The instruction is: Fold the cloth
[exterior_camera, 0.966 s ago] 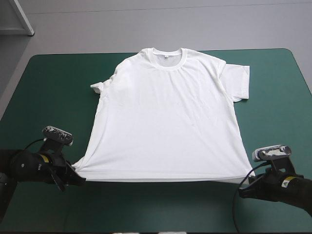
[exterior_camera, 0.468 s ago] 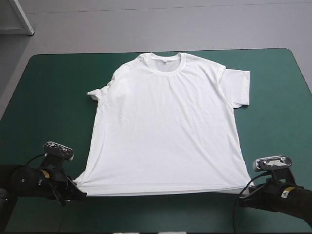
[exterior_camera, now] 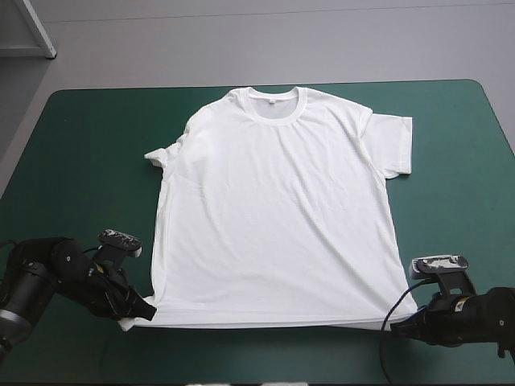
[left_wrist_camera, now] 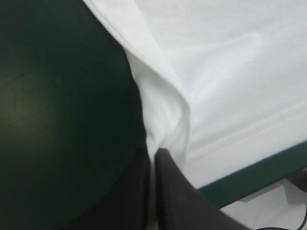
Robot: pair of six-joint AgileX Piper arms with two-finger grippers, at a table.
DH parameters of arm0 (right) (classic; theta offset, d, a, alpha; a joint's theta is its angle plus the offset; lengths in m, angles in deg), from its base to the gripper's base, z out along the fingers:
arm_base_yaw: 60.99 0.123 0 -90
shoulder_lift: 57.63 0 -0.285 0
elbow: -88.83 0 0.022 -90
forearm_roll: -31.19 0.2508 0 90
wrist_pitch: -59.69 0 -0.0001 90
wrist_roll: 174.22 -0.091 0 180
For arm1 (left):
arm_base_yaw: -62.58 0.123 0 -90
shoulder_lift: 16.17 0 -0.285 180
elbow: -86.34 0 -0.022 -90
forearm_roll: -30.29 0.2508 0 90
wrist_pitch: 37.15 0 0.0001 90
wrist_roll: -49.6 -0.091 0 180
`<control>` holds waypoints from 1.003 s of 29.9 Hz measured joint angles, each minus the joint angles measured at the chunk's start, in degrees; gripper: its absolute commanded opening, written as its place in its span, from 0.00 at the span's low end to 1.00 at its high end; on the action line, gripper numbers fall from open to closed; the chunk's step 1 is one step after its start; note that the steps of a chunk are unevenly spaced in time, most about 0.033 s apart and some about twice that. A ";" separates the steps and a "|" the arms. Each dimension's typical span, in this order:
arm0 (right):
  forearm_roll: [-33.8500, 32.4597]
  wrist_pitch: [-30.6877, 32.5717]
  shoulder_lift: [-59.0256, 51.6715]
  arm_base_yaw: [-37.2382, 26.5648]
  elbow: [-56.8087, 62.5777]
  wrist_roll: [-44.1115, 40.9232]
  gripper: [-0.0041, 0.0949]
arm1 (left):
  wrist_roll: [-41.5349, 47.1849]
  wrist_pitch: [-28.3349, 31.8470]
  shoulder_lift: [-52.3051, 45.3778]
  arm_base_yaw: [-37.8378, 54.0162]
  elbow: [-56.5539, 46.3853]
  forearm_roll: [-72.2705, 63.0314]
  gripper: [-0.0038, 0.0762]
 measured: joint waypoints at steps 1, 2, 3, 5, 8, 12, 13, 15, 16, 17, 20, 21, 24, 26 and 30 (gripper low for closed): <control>-0.01 0.14 0.26 0.00 0.22 0.00 0.31 | -0.05 0.00 0.06 0.00 0.00 -0.01 0.07; 0.05 0.30 0.44 0.00 0.52 0.00 0.39 | -0.21 0.00 0.06 0.00 0.00 -0.04 0.07; 0.04 0.35 0.50 0.00 0.90 0.04 0.46 | -0.51 0.00 0.06 0.00 0.00 -0.04 0.07; 0.32 0.57 0.50 0.00 1.80 0.04 0.57 | -0.89 0.00 0.06 0.00 0.00 -0.04 0.09; 0.46 0.63 0.50 0.00 3.02 0.04 0.60 | -1.07 0.00 0.06 0.00 0.00 0.01 0.24; 0.33 0.68 0.00 0.00 3.37 0.17 0.60 | -1.45 0.00 -0.02 0.00 0.00 0.01 0.67; -0.01 0.68 -0.31 0.00 3.37 0.22 0.60 | -1.45 0.00 -0.19 0.00 0.00 0.01 0.73; -0.61 0.68 -1.07 0.00 3.00 0.22 0.60 | -1.39 0.05 -0.92 0.00 0.00 0.01 0.74; -0.90 0.74 -1.52 0.00 2.45 0.22 0.60 | -0.90 0.12 -1.89 0.00 0.00 0.10 0.74; -1.21 0.75 -1.98 0.00 1.81 0.22 0.60 | -0.40 0.12 -2.73 0.00 0.08 0.31 0.73; -2.60 0.89 -2.83 0.00 -1.63 0.12 0.60 | 2.15 -0.24 -5.79 0.00 1.83 1.77 0.73; -3.13 0.77 -2.91 0.00 -3.14 -0.15 0.60 | 3.07 -0.31 -6.55 0.00 2.85 2.32 0.73; -3.92 -1.65 -2.95 0.00 -7.34 -0.76 0.60 | 4.79 2.14 -7.43 0.00 5.91 2.95 0.73; -4.23 -4.63 -2.95 0.00 -10.01 -0.86 0.60 | 5.61 5.55 -7.04 0.00 7.83 3.06 0.73; -4.63 -11.15 -2.13 0.00 -13.94 -0.91 0.60 | 7.10 11.67 -2.76 0.00 12.50 3.12 0.73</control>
